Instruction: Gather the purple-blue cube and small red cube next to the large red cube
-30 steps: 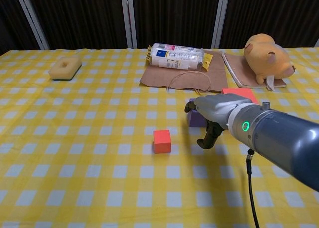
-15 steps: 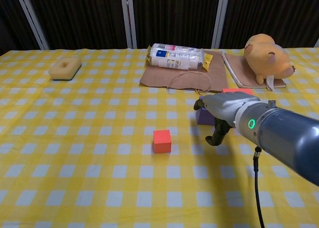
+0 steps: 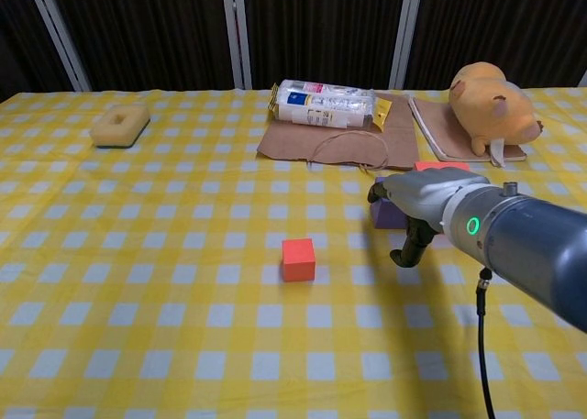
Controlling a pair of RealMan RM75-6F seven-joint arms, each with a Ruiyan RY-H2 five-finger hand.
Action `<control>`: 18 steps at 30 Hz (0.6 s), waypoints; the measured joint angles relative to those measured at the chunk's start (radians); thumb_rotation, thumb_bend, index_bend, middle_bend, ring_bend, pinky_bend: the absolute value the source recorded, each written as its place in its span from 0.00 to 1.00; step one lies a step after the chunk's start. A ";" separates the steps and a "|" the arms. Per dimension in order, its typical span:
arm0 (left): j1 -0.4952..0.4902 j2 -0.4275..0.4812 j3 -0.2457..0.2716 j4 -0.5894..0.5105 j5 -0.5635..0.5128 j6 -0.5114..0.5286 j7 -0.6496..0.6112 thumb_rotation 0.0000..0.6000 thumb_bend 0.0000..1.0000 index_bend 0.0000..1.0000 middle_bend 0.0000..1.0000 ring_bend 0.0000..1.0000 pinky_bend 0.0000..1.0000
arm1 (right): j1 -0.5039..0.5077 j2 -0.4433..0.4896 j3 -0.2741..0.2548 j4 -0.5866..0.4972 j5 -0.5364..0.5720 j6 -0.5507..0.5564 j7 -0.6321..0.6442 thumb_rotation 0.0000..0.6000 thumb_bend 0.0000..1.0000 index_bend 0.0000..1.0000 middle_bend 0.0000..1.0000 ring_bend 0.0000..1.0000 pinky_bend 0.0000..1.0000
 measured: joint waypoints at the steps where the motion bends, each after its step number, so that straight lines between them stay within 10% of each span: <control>1: 0.000 0.000 0.000 0.000 0.000 0.000 0.000 1.00 0.02 0.00 0.00 0.00 0.00 | -0.001 0.000 0.000 0.001 0.002 0.000 0.000 1.00 0.47 0.13 1.00 1.00 1.00; 18: 0.000 0.001 0.001 0.000 0.002 0.000 -0.001 1.00 0.02 0.00 0.00 0.00 0.00 | -0.002 0.010 0.000 -0.098 -0.127 -0.014 0.048 1.00 0.38 0.13 1.00 1.00 1.00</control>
